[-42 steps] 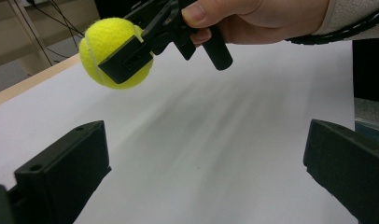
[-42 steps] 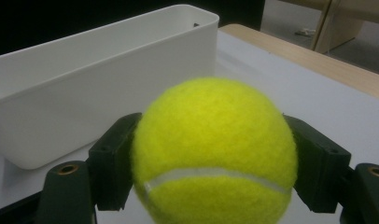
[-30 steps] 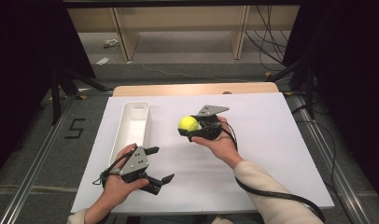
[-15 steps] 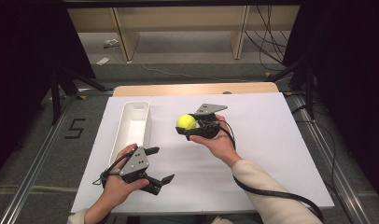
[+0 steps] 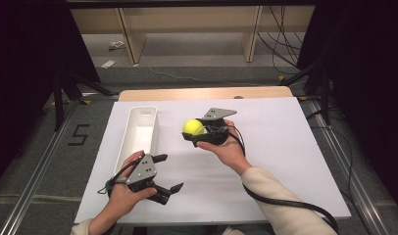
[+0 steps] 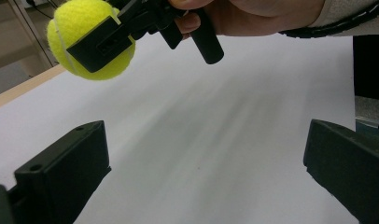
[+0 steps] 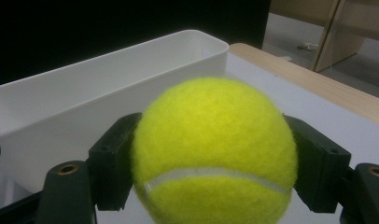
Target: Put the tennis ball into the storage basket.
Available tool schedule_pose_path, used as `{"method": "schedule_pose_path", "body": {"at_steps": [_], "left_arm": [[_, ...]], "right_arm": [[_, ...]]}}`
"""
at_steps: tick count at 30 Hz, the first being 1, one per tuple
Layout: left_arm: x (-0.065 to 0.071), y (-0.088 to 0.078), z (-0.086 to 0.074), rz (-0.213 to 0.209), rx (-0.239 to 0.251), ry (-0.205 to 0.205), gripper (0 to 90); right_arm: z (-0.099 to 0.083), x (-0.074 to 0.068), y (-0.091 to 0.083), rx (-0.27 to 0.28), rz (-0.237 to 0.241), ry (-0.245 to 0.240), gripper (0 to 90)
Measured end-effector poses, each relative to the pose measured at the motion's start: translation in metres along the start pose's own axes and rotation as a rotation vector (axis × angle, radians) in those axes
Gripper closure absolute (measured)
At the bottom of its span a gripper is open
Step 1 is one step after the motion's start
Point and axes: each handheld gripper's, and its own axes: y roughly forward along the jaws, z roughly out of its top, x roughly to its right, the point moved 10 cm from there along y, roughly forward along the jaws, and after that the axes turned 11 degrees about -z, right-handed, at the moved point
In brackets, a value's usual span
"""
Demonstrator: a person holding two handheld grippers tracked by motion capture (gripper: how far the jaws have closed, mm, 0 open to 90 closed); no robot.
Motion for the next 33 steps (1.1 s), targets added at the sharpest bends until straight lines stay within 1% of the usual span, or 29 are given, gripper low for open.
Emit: {"method": "schedule_pose_path", "body": {"at_steps": [1, 11, 18, 33], "left_arm": [[0.0000, 0.0002, -0.0002, -0.001, -0.001, 0.001, 0.0], [0.0005, 0.0001, 0.0001, -0.001, 0.000, 0.000, 0.0], [0.0007, 0.0001, 0.0001, -0.001, 0.001, 0.000, 0.0], [0.0013, 0.0004, -0.0001, -0.005, -0.002, 0.001, 0.0]], "right_arm": [[0.0008, 0.0005, -0.0002, 0.002, -0.002, -0.007, 26.9], [0.0043, -0.0013, 0.0005, 0.013, -0.002, -0.007, 26.9], [0.0065, -0.0018, 0.0009, 0.019, -0.005, -0.017, 26.9], [0.0085, -0.0046, 0.0021, 0.016, -0.004, -0.023, 26.9]]}}
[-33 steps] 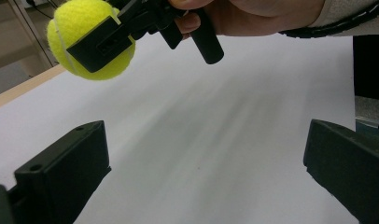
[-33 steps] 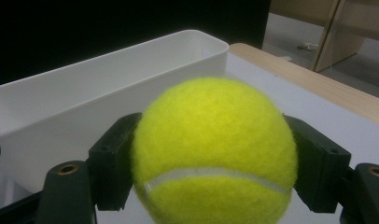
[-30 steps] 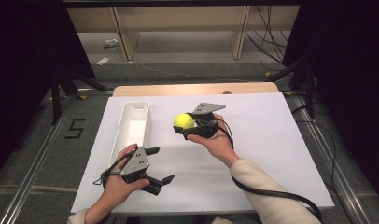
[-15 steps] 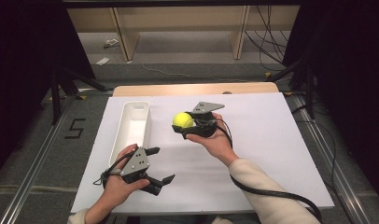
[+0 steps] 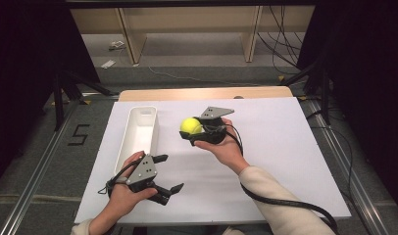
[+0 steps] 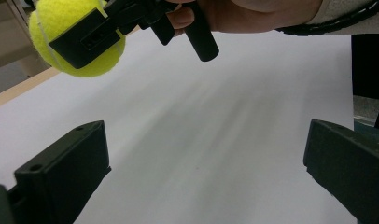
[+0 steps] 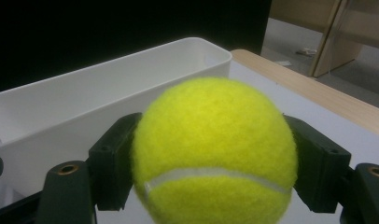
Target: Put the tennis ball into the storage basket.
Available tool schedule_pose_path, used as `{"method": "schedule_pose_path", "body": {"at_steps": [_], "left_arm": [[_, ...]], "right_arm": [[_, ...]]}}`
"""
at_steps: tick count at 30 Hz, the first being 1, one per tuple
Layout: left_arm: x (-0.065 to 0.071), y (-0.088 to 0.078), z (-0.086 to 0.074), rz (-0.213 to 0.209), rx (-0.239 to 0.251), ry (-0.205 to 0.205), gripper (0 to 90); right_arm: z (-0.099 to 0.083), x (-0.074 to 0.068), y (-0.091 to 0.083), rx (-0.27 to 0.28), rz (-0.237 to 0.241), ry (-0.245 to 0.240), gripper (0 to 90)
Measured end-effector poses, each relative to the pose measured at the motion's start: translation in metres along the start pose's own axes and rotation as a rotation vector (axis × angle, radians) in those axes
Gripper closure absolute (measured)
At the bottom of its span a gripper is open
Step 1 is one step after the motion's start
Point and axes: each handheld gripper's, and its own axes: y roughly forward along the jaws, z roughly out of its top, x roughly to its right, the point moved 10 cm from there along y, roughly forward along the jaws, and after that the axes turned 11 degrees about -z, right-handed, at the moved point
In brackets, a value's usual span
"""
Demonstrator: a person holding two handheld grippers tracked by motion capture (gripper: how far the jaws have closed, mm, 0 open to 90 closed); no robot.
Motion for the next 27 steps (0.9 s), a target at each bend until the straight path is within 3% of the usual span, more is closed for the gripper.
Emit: {"method": "schedule_pose_path", "body": {"at_steps": [27], "left_arm": [[0.0006, 0.0003, 0.0001, 0.000, 0.000, 0.001, 0.0]], "right_arm": [[0.0098, -0.0065, 0.0023, 0.019, 0.006, -0.002, 26.9]]}}
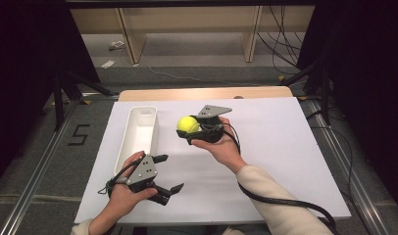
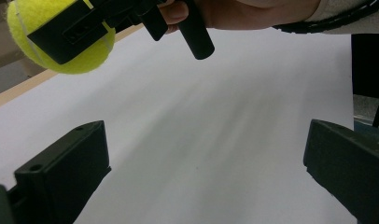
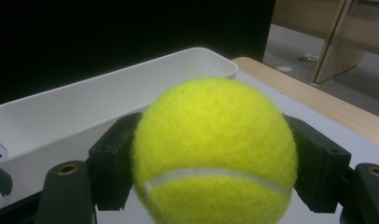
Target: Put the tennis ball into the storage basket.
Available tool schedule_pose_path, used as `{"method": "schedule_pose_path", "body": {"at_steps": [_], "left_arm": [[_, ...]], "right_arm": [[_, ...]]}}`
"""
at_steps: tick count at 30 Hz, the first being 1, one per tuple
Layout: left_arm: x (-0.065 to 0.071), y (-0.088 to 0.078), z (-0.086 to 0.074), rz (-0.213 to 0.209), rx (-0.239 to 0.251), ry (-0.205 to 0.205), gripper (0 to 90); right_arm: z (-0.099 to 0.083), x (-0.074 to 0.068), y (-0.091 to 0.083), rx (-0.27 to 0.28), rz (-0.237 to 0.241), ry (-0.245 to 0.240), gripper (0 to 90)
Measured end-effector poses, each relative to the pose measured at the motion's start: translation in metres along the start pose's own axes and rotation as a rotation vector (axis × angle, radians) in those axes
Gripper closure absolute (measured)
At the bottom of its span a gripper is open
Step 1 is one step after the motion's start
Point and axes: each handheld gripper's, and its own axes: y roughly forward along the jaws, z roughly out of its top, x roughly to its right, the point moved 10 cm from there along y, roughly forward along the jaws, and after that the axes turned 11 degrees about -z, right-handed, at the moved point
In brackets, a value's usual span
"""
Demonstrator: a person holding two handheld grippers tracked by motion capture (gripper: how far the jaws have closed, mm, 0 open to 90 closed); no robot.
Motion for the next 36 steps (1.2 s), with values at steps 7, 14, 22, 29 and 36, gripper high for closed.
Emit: {"method": "schedule_pose_path", "body": {"at_steps": [7, 14, 22, 29, 36], "left_arm": [[0.000, 0.000, 0.000, 0.000, 0.000, 0.000, 0.0], [0.000, 0.000, 0.000, -0.001, -0.001, 0.001, 0.0], [0.001, 0.000, 0.000, -0.002, 0.000, 0.001, 0.0], [0.000, 0.000, 0.000, -0.001, 0.000, 0.000, 0.0], [0.000, 0.000, 0.000, 0.000, -0.001, 0.004, 0.0]], "right_arm": [[0.004, -0.004, 0.003, 0.006, 0.009, -0.004, 26.9], [0.005, -0.005, 0.006, 0.001, 0.013, -0.004, 26.9], [0.006, -0.006, 0.007, 0.004, 0.015, -0.006, 26.9], [0.008, -0.007, 0.007, 0.009, 0.015, -0.003, 26.9], [0.012, -0.009, 0.009, 0.015, 0.021, -0.009, 26.9]]}}
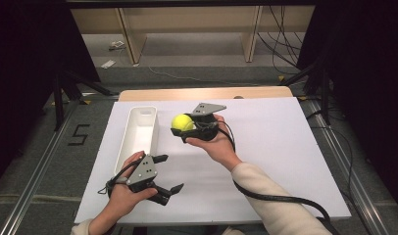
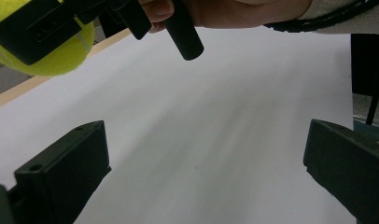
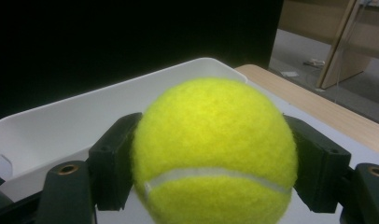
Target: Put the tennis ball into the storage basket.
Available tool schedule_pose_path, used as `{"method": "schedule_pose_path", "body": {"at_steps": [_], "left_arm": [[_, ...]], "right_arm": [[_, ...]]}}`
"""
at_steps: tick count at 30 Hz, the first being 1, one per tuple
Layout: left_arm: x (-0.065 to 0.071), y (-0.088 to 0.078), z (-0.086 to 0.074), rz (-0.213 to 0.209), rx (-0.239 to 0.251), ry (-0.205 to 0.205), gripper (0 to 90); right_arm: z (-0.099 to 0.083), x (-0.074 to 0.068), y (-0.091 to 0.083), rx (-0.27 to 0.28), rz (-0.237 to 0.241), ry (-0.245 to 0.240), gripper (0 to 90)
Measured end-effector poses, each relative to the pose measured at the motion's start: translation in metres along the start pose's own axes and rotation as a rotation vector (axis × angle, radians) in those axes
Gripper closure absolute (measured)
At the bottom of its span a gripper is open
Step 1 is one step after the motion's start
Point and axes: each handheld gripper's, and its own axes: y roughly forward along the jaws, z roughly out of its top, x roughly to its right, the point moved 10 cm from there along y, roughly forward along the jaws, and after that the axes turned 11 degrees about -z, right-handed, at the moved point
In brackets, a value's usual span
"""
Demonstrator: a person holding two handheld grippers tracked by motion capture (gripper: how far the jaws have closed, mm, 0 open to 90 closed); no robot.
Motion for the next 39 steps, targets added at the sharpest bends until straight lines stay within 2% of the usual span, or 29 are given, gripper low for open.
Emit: {"method": "schedule_pose_path", "body": {"at_steps": [10, 24, 39], "left_arm": [[0.000, -0.001, 0.000, 0.001, 0.001, 0.002, 0.0], [0.000, 0.000, 0.000, -0.002, -0.002, 0.001, 0.0], [0.000, 0.000, -0.001, -0.003, -0.003, 0.000, 0.0]], "right_arm": [[0.005, -0.009, 0.007, -0.001, 0.017, -0.007, 26.9], [0.009, -0.011, 0.009, 0.004, 0.022, -0.001, 26.9], [0.014, -0.015, 0.015, 0.007, 0.029, -0.016, 26.9]]}}
